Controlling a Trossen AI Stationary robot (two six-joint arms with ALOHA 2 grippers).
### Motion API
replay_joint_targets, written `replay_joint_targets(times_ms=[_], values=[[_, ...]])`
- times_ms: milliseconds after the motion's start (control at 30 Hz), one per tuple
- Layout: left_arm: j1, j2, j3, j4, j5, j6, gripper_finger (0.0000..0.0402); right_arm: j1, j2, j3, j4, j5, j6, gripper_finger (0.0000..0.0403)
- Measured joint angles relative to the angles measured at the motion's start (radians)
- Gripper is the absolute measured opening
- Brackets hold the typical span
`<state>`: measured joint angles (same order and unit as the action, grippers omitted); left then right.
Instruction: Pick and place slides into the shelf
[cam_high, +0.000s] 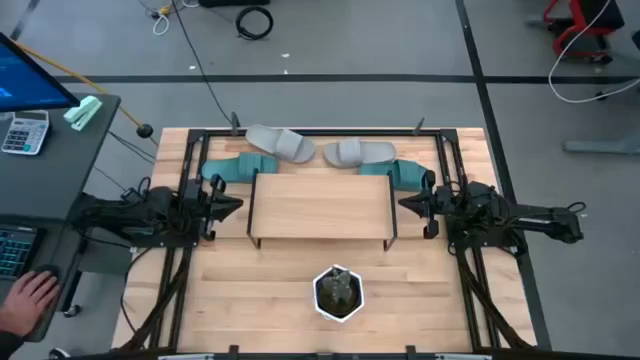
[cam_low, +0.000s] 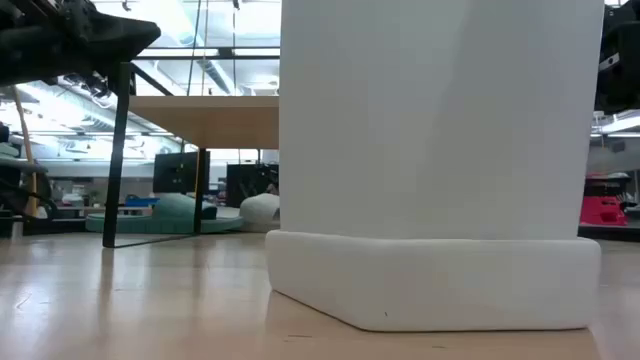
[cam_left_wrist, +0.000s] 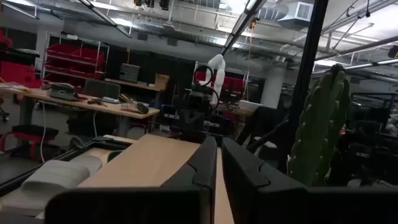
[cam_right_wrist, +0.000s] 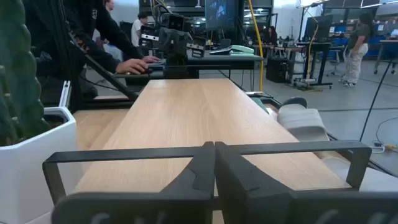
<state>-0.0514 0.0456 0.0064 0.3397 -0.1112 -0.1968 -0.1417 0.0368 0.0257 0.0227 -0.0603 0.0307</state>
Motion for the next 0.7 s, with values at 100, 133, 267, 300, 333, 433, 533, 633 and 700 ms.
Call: replay_joint_targets(times_ms=[100,133,267,300,333,433,533,633,700], values=[[0.0,0.0,0.0,0.0,0.0,-0.001,0.0029,0.0,0.0,0.0,0.0,0.0,0.0,0.0018],[0.0,0.0,0.0,0.0,0.0,0.0,0.0031,0.0,0.0,0.0,0.0,0.0,0.0,0.0018],[0.0,0.0,0.0,0.0,0.0,0.0,0.0037,0.0,0.0,0.0,0.0,0.0,0.0,0.0018],[0.0,0.0,0.0,0.0,0.0,0.0,0.0038,0.0,0.0,0.0,0.0,0.0,0.0,0.0018],[0.0,0.0,0.0,0.0,0.0,-0.001,0.004,0.0,0.0,0.0,0.0,0.0,0.0,0.0018],[0.0,0.0,0.0,0.0,0.0,0.0,0.004,0.0,0.0,0.0,0.0,0.0,0.0,0.0018],[0.0,0.0,0.0,0.0,0.0,0.0,0.0036,0.0,0.0,0.0,0.0,0.0,0.0,0.0018],[0.0,0.0,0.0,0.0,0.0,-0.001,0.0032,0.0,0.0,0.0,0.0,0.0,0.0,0.0018],[0.0,0.0,0.0,0.0,0.0,0.0,0.0029,0.0,0.0,0.0,0.0,0.0,0.0,0.0018]])
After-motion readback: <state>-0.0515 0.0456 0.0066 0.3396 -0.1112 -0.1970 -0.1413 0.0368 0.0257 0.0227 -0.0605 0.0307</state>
